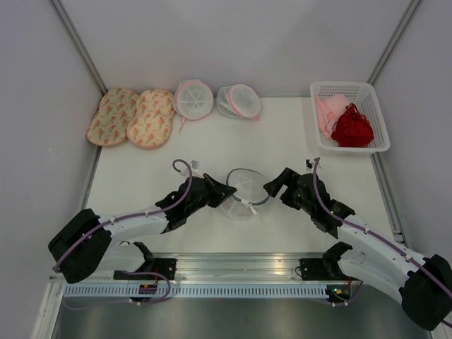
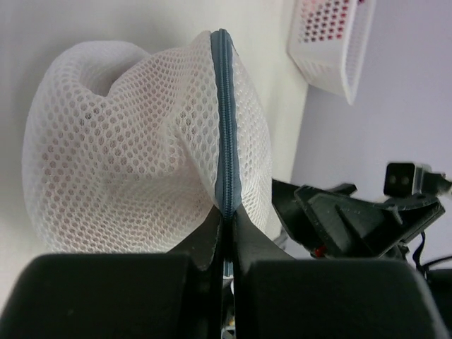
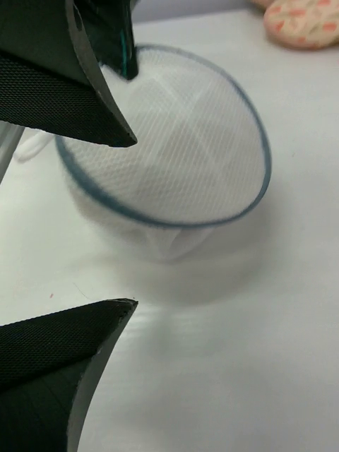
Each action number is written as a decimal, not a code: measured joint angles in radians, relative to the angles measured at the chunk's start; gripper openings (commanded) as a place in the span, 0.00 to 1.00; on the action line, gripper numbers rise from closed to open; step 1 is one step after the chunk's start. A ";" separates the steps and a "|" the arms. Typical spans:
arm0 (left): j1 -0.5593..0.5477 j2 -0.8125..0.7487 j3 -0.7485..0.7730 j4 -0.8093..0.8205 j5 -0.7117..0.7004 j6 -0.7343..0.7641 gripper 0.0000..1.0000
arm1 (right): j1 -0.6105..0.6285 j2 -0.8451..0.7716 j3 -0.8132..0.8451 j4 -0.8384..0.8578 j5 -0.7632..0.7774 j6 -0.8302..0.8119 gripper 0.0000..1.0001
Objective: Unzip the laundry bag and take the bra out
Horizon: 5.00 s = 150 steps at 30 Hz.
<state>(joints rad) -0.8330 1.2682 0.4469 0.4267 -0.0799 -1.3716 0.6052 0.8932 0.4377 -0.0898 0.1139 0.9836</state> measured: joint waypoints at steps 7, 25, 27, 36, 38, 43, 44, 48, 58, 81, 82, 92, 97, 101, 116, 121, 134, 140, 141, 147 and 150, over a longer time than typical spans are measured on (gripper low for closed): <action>-0.037 -0.029 0.098 -0.319 -0.207 -0.030 0.02 | 0.084 0.001 0.012 -0.159 0.086 -0.092 0.88; -0.066 0.032 0.196 -0.502 -0.317 -0.083 0.02 | 0.468 0.248 0.219 -0.102 0.163 -0.143 0.61; -0.066 0.023 0.196 -0.503 -0.319 -0.083 0.02 | 0.480 0.269 0.231 -0.099 0.177 -0.139 0.55; -0.066 0.002 0.192 -0.503 -0.310 -0.090 0.02 | 0.486 0.350 0.253 -0.070 0.238 -0.115 0.48; -0.066 -0.005 0.187 -0.502 -0.307 -0.091 0.02 | 0.486 0.375 0.253 -0.062 0.249 -0.115 0.47; -0.066 -0.023 0.175 -0.500 -0.293 -0.095 0.02 | 0.486 0.430 0.257 -0.040 0.278 -0.116 0.46; -0.066 -0.027 0.172 -0.500 -0.287 -0.095 0.02 | 0.486 0.435 0.259 -0.037 0.288 -0.116 0.45; -0.066 -0.033 0.167 -0.499 -0.277 -0.096 0.02 | 0.486 0.440 0.269 -0.033 0.322 -0.117 0.37; -0.065 -0.046 0.150 -0.480 -0.269 -0.096 0.02 | 0.489 0.460 0.297 -0.068 0.385 -0.116 0.00; 0.129 -0.237 0.053 -0.463 0.040 0.470 0.02 | 0.487 0.398 0.352 -0.368 0.426 -0.168 0.00; 0.156 -0.219 0.063 -0.461 0.090 0.509 0.02 | 0.484 0.398 0.352 -0.368 0.425 -0.174 0.01; 0.376 0.035 0.194 -0.289 0.443 0.732 0.70 | 0.449 0.336 0.341 -0.330 0.385 -0.245 0.00; 0.404 0.184 0.330 -0.219 0.482 0.694 0.98 | 0.442 0.304 0.311 -0.313 0.351 -0.256 0.00; 0.399 0.139 0.370 -0.244 0.434 0.627 0.99 | 0.442 0.309 0.299 -0.283 0.320 -0.255 0.01; 0.275 -0.325 0.057 -0.462 0.383 0.313 0.99 | 0.439 0.362 0.283 0.015 0.076 -0.312 0.00; 0.260 -0.278 0.042 -0.391 0.402 0.245 0.98 | 0.439 0.382 0.283 0.086 0.004 -0.320 0.00; 0.189 -0.040 0.145 -0.285 0.388 0.239 0.02 | 0.438 0.396 0.282 0.110 -0.039 -0.330 0.00; 0.194 -0.072 0.152 -0.342 0.329 0.287 0.02 | 0.437 0.377 0.276 0.103 -0.035 -0.336 0.00; 0.200 -0.077 0.156 -0.351 0.321 0.297 0.02 | 0.437 0.378 0.277 0.092 -0.036 -0.340 0.00; 0.280 -0.080 0.179 -0.381 0.317 0.346 0.02 | 0.437 0.450 0.304 0.000 -0.053 -0.364 0.01; 0.315 -0.064 0.181 -0.387 0.333 0.373 0.02 | 0.437 0.480 0.303 -0.054 -0.034 -0.363 0.01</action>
<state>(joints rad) -0.5175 1.2045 0.6277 0.0395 0.2527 -0.9989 1.0424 1.3731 0.7410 -0.1436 0.0799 0.6205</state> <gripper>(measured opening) 0.036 0.007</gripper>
